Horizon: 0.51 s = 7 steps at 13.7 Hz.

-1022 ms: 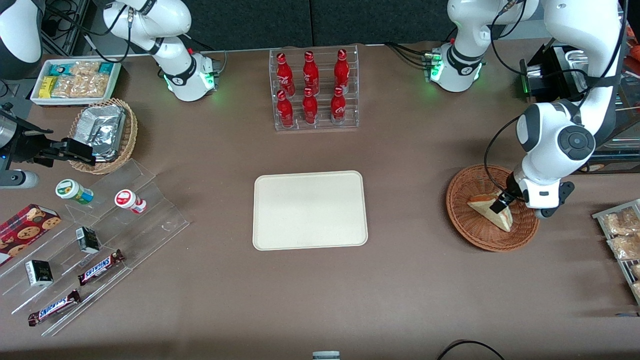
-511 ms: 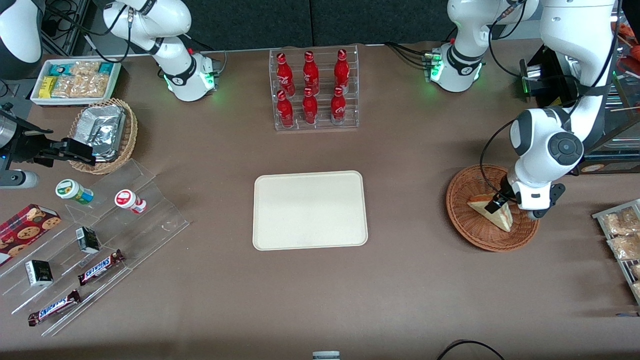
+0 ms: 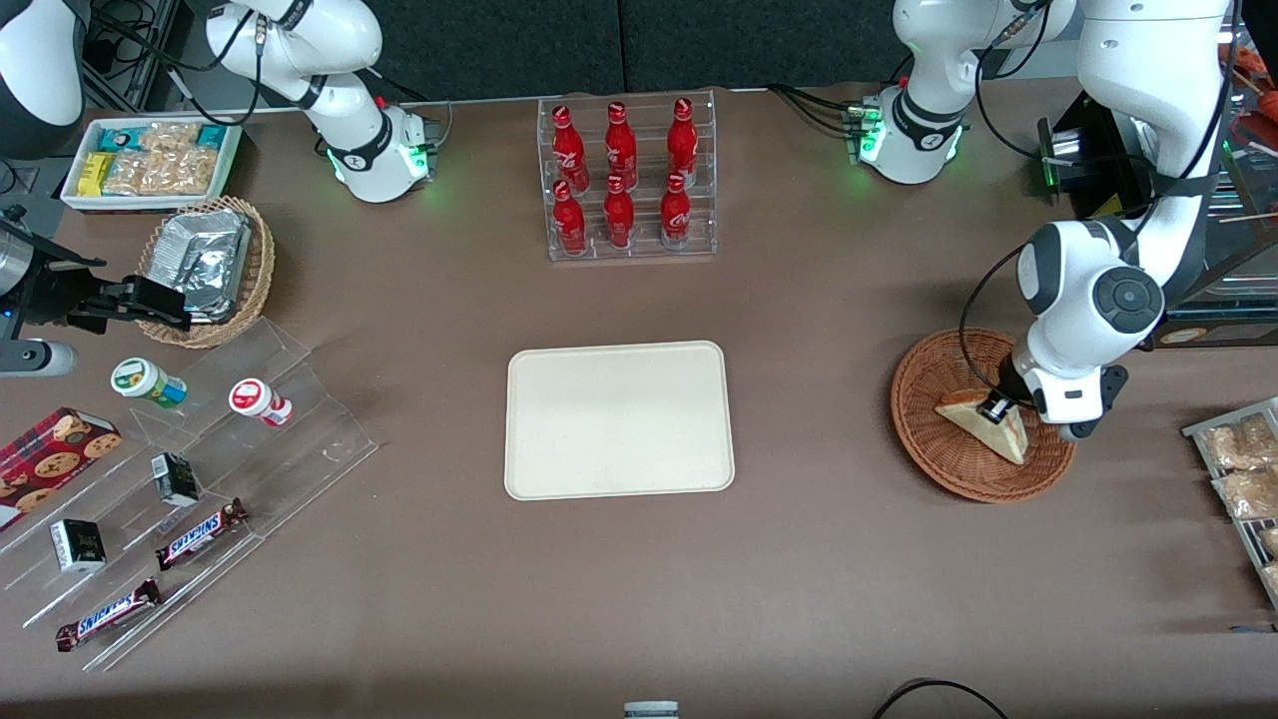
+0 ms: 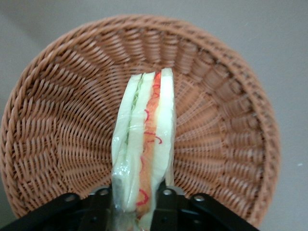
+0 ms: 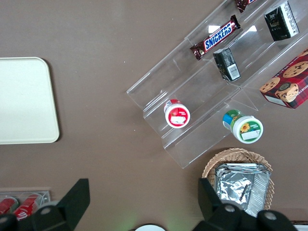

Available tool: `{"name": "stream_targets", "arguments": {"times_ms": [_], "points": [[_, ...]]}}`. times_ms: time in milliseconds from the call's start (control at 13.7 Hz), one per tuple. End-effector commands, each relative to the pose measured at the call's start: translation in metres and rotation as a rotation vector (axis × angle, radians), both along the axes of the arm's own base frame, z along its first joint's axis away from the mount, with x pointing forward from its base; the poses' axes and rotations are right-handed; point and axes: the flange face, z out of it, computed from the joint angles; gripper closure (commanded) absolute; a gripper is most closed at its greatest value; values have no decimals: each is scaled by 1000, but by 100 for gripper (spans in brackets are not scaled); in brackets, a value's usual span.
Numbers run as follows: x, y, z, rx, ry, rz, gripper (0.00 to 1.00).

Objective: Place sandwich from basket to tray
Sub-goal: 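Lift the sandwich out of the basket and carry it toward the cream tray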

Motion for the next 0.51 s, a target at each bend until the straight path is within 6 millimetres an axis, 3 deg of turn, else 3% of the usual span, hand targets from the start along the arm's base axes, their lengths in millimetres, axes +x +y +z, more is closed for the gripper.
{"name": "stream_targets", "arguments": {"times_ms": [0, 146, 292, 438], "points": [[17, -8, 29, 11, 53, -1, 92], [27, -15, 64, 22, 112, -10, 92], [37, -48, 100, 30, 163, -56, 92], [39, -83, 122, 40, 178, -100, 91]]}}
